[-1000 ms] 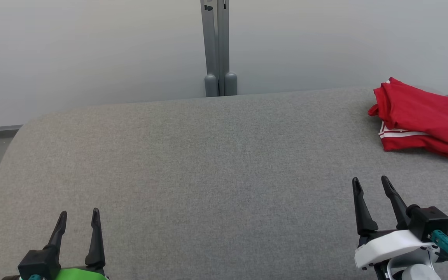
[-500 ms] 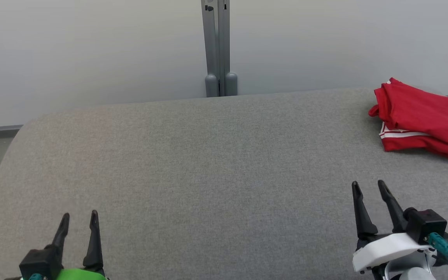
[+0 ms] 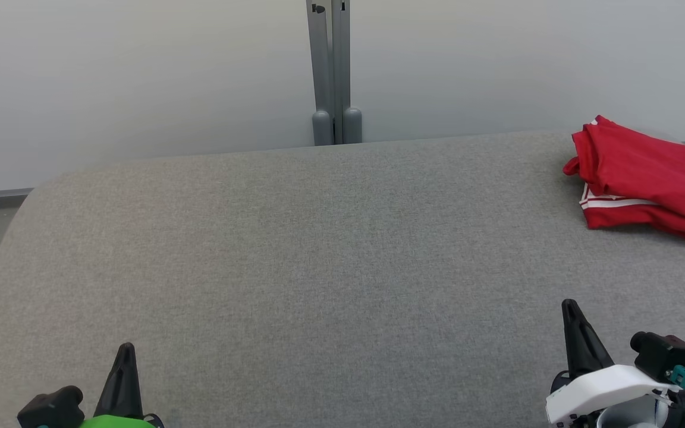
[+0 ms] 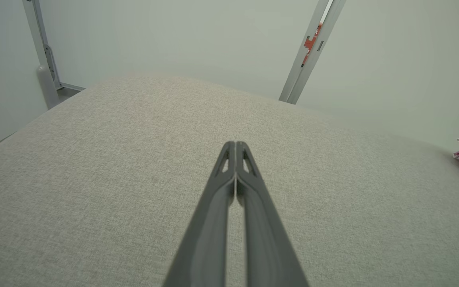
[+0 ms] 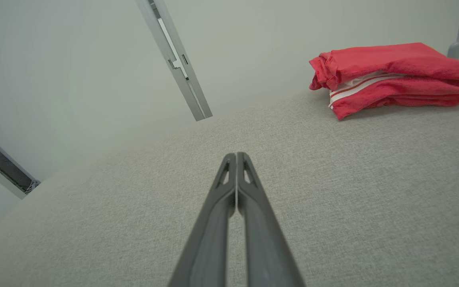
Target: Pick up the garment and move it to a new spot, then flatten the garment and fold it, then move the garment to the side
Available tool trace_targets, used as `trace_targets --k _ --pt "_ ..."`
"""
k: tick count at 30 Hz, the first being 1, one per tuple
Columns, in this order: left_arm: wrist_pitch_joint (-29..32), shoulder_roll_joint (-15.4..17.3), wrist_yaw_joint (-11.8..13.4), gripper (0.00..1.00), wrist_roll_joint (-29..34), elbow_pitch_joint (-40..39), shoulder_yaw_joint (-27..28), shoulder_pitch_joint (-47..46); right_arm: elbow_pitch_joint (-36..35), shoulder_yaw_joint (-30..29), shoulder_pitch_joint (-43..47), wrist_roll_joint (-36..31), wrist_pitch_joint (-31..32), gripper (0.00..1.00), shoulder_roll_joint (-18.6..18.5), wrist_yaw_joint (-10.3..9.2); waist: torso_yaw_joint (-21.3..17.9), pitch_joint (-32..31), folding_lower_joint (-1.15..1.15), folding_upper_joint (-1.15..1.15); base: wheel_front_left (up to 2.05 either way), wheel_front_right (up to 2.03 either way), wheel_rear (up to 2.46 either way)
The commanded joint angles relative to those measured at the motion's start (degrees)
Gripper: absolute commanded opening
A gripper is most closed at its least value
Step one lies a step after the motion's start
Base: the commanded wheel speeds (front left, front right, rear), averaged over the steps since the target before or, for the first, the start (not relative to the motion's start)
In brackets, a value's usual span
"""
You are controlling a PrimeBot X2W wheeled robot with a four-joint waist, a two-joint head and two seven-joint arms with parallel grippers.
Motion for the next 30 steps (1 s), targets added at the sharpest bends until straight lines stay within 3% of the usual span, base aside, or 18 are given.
trace_targets --k 1,30 --pt "0.4 0.3 -0.4 0.00 -2.6 -0.8 0.6 -2.1 -0.9 -0.5 -1.8 2.8 0.6 0.00 0.0 -0.01 0.0 0.1 0.00 0.00 0.00 0.00 0.00" --pt "6.0 -1.2 -1.7 0.00 -26.7 -0.4 2.6 -5.8 -1.1 -2.8 -4.1 27.4 7.1 0.00 0.3 -0.03 -0.4 1.3 0.00 0.00 0.00 0.00 0.00"
